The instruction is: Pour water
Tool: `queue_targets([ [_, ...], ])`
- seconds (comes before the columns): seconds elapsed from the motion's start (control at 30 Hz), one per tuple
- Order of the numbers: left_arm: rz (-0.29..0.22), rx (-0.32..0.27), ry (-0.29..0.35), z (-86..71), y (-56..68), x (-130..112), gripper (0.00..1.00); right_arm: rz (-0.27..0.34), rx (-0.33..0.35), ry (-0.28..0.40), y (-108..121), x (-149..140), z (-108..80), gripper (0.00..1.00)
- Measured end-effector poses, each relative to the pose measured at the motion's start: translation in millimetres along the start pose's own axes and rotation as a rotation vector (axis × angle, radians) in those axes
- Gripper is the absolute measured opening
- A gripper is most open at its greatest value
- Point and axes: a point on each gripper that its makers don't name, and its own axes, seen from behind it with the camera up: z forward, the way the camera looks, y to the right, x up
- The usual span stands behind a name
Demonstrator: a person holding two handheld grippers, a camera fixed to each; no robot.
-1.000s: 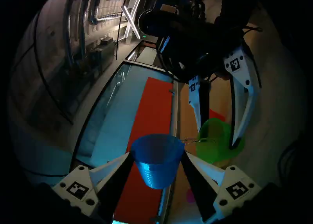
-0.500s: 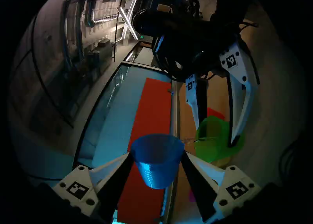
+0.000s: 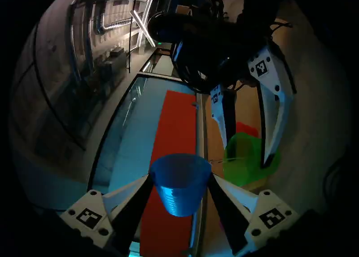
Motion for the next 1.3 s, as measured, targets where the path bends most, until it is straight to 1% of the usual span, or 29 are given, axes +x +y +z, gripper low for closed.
queue_targets([
  [0.6, 0.04, 0.003, 0.0, 1.8, 1.6, 2.9, 0.85, -0.001, -0.003, 0.005, -1.4, 0.4, 0.1, 0.92],
  [0.9, 0.077, 0.006, 0.0, 4.3, -2.8, 4.2, 0.85, -0.002, -0.005, 0.01, -2.1, 0.7, -0.7, 0.91],
  [1.1, 0.091, 0.008, 0.006, 7.9, -5.3, 6.4, 0.85, -0.007, -0.013, 0.012, -0.1, 0.4, -1.6, 0.91],
  [1.3, 0.113, 0.013, 0.006, 6.9, -6.7, 9.0, 0.85, -0.003, -0.016, 0.017, 1.3, -0.1, -3.2, 0.91],
])
